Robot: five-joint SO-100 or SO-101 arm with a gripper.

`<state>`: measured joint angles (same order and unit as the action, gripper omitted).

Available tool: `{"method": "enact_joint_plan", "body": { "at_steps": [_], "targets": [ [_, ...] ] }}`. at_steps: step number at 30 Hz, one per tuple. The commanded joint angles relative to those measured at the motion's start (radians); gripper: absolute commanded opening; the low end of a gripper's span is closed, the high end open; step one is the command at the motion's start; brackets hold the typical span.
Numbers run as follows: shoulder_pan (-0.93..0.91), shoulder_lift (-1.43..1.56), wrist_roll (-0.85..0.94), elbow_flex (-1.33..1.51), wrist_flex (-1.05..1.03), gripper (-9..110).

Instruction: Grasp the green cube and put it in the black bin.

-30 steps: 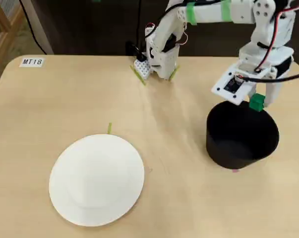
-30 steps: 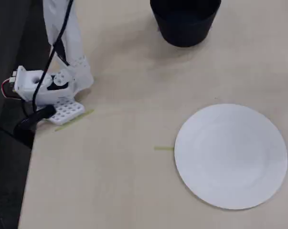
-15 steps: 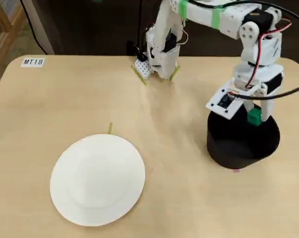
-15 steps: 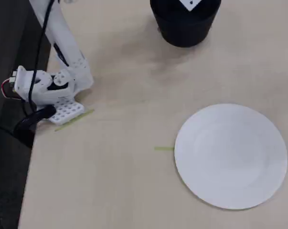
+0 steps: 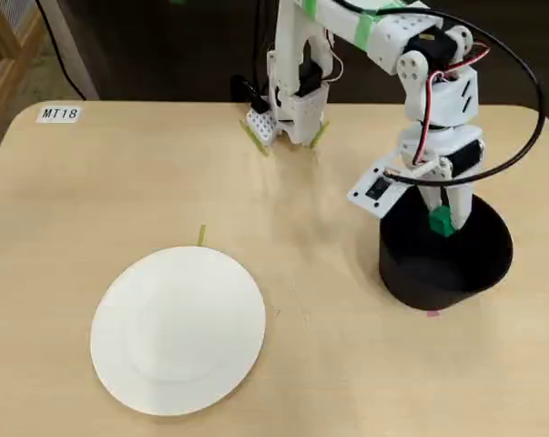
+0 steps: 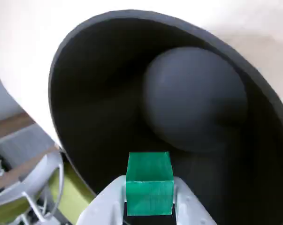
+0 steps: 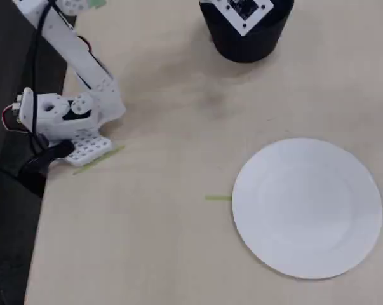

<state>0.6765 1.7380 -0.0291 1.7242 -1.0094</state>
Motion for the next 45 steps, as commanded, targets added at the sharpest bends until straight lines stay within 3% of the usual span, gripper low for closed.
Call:
{"method": "enact_joint_plan", "body": {
  "at_steps": [1, 2, 4, 8, 13, 18, 27, 38, 45],
  "targets": [
    [-0.003, 0.051, -0.015, 0.000, 0.021, 0],
    [-0.003, 0.052, -0.012, 0.000, 0.021, 5],
    [-0.002, 0.054, 0.012, 0.002, 0.006, 27],
    [-0.009, 0.054, 0.028, 0.000, -0.028, 36],
    [-0.026, 0.058, -0.026, -0.005, -0.015, 0],
    [-0.106, 0.117, -0.051, -0.009, -0.034, 0],
    [-0.575, 0.681, -0.040, 0.225, -0.130, 0],
    [-0.611, 1.433, -0.084, 0.876, -0.176, 0],
    [-0.623, 1.468, -0.037, 0.980, -0.222, 0]
  ]
}}
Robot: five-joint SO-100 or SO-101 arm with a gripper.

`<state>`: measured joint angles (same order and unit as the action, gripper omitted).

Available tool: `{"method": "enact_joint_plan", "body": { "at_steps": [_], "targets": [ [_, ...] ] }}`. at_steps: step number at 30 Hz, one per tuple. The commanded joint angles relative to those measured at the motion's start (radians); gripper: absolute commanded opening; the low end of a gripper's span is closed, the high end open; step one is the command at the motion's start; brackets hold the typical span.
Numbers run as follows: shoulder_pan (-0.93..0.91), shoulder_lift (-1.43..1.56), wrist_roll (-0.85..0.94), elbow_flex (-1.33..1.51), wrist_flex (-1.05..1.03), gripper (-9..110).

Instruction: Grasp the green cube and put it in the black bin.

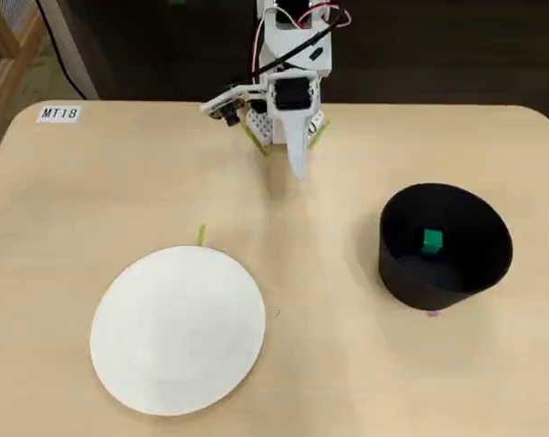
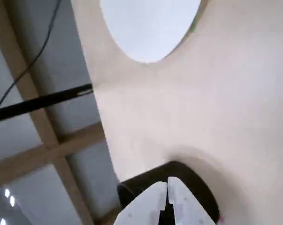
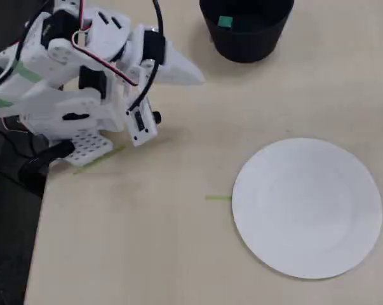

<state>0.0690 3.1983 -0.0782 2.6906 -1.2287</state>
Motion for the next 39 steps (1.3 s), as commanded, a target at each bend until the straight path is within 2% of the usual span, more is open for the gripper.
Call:
{"method": "enact_joint_plan", "body": {
  "at_steps": [1, 11, 39],
  "targets": [
    [-0.015, 0.008, 0.012, 0.035, 0.003, 0],
    [0.003, 0.008, 0.032, 0.221, 0.034, 0],
    [0.003, 0.008, 0.020, 0.222, 0.043, 0]
  ]
}}
